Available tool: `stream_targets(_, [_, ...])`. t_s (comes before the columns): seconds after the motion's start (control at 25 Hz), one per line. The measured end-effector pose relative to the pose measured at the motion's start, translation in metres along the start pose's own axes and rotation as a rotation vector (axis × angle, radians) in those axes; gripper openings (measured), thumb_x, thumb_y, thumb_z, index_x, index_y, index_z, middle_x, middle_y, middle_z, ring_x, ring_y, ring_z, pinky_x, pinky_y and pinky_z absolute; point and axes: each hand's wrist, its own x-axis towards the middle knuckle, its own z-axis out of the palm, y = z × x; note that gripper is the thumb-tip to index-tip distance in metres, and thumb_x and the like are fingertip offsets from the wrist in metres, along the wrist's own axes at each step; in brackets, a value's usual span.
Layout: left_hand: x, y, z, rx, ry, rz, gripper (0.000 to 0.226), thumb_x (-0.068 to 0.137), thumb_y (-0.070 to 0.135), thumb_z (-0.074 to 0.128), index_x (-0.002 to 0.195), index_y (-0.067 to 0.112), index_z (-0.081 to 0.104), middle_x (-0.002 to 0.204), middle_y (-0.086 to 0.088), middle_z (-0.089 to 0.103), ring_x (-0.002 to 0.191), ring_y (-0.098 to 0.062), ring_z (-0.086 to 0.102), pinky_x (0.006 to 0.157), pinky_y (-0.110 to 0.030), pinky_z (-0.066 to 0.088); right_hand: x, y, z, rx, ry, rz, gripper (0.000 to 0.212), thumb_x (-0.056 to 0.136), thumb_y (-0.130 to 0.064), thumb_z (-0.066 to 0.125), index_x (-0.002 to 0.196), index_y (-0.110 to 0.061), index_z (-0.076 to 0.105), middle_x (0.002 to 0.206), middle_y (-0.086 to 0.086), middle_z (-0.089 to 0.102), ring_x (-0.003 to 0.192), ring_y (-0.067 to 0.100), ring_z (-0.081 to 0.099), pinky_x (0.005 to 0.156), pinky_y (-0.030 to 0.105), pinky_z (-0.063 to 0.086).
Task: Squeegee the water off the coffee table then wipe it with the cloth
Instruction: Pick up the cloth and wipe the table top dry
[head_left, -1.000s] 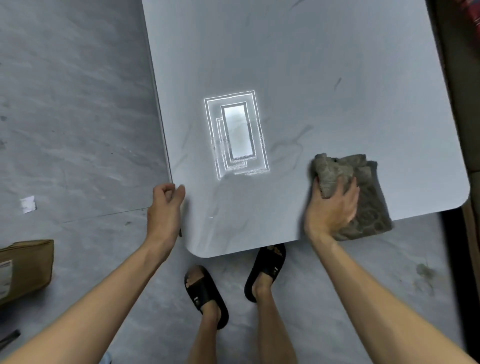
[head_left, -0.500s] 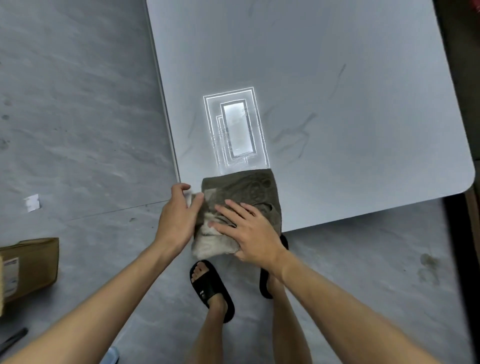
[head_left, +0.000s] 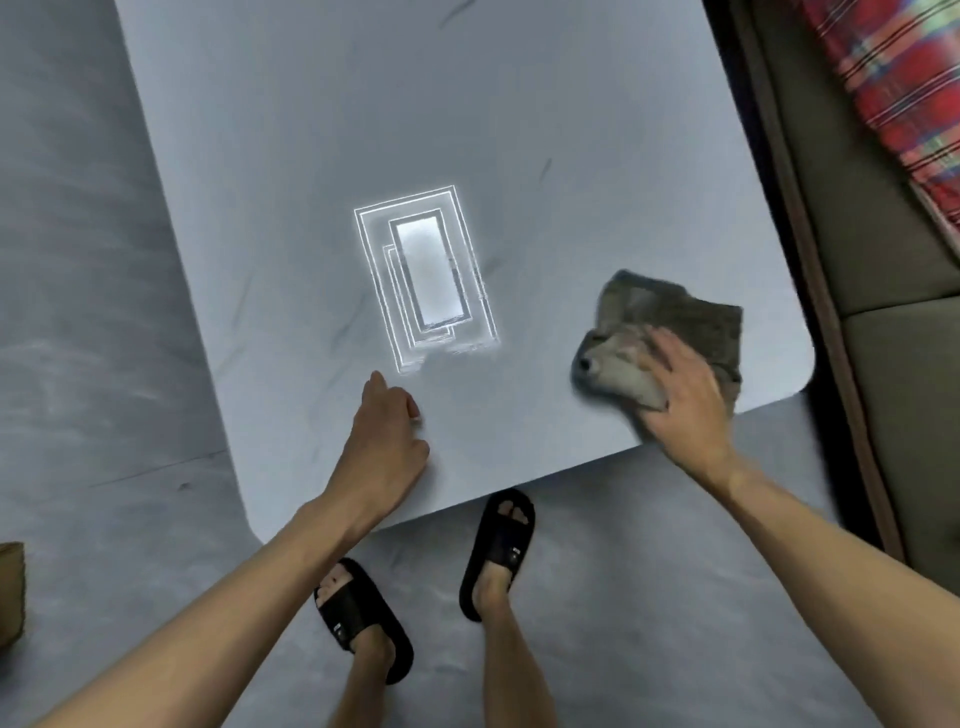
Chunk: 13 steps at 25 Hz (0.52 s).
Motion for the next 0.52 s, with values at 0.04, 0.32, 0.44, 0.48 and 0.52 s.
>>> stream_targets(0.04, [0.007,0.012,0.004,-0.007,0.001,-0.001,0.019,0.078,0.003,0.053,0.092,0.014,0.045,0.107,-0.001,0.035,0.088,-0.023,0.048,0.057,-0.022,0.028,0.005,0.013,-0.005,0.031,0.08,0.188,0.046,0.088,-0.04,0.054,0.129,-0.021,0.057,0.143,0.008,0.047,0.132,0.03,0.043,0.109,0.049,0.036])
stream_targets(0.32, [0.058,0.088,0.015,0.072,-0.252,-0.396,0.034,0.09,0.011,0.036,0.122,0.001,0.035,0.148,-0.044,0.001,0.142,-0.052,-0.005,0.115,-0.055,0.017,0.063,-0.019,-0.001,0.104,0.406,1.037,0.051,0.085,-0.042,0.062,0.132,-0.026,0.055,0.147,0.005,0.042,0.133,0.029,0.037,0.104,0.044,0.031])
stream_targets(0.44, [0.076,0.104,0.013,0.102,-0.251,-0.487,0.044,0.089,0.013,0.037,0.129,-0.003,0.032,0.136,-0.045,0.034,0.138,-0.057,0.008,0.117,-0.055,0.009,0.045,-0.072,0.024,0.009,0.253,0.52,0.053,0.076,-0.04,0.064,0.128,-0.033,0.055,0.139,0.008,0.047,0.125,0.032,0.041,0.099,0.046,0.035])
stream_targets(0.48, [0.078,0.107,0.013,0.103,-0.246,-0.494,0.045,0.089,0.016,0.039,0.13,-0.002,0.032,0.134,-0.042,0.038,0.136,-0.056,0.013,0.116,-0.054,0.012,0.032,-0.079,0.03,-0.019,0.136,0.214,0.056,0.074,-0.04,0.064,0.128,-0.035,0.054,0.139,0.008,0.048,0.126,0.031,0.041,0.099,0.046,0.036])
stream_targets(0.52, [0.078,0.109,0.013,0.107,-0.246,-0.499,0.047,0.089,0.018,0.041,0.131,-0.002,0.032,0.135,-0.042,0.037,0.136,-0.056,0.014,0.115,-0.054,0.015,0.025,-0.074,0.031,-0.052,0.014,-0.1,0.059,0.072,-0.041,0.065,0.129,-0.036,0.053,0.139,0.007,0.048,0.128,0.031,0.041,0.1,0.045,0.037])
